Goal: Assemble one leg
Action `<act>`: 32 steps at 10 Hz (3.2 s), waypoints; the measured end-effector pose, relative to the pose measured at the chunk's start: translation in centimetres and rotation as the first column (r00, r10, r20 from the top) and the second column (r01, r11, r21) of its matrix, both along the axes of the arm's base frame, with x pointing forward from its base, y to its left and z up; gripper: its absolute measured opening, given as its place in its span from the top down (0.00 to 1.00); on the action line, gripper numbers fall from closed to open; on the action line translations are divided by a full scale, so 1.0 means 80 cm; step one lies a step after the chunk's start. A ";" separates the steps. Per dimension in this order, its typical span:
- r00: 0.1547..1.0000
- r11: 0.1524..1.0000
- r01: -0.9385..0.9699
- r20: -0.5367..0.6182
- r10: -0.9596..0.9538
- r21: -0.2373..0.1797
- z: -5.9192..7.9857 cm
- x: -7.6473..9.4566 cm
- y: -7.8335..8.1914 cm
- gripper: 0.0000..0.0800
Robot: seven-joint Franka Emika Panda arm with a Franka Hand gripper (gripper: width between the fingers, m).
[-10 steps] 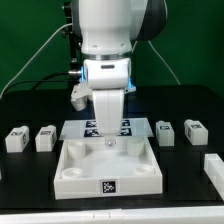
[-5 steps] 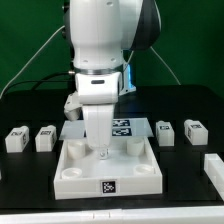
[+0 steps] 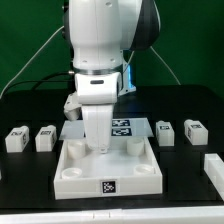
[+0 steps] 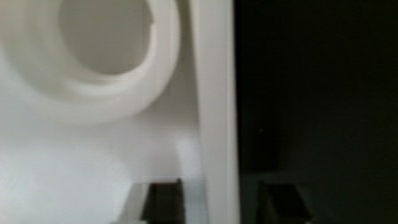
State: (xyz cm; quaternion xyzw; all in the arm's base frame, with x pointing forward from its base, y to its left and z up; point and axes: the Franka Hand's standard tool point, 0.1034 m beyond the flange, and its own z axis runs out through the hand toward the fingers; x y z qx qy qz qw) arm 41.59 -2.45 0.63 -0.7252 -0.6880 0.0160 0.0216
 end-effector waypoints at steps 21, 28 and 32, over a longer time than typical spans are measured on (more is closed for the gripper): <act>0.999 0.999 0.003 0.040 -0.004 0.034 0.001 0.100 0.108 0.93; 0.999 1.000 0.009 0.036 -0.010 0.029 0.000 0.099 0.107 0.62; 0.999 1.000 0.010 0.036 -0.011 0.029 0.000 0.099 0.106 0.20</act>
Offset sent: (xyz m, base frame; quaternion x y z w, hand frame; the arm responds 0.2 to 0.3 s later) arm 0.0000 0.0000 0.0000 0.0000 0.0000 0.0000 1.0000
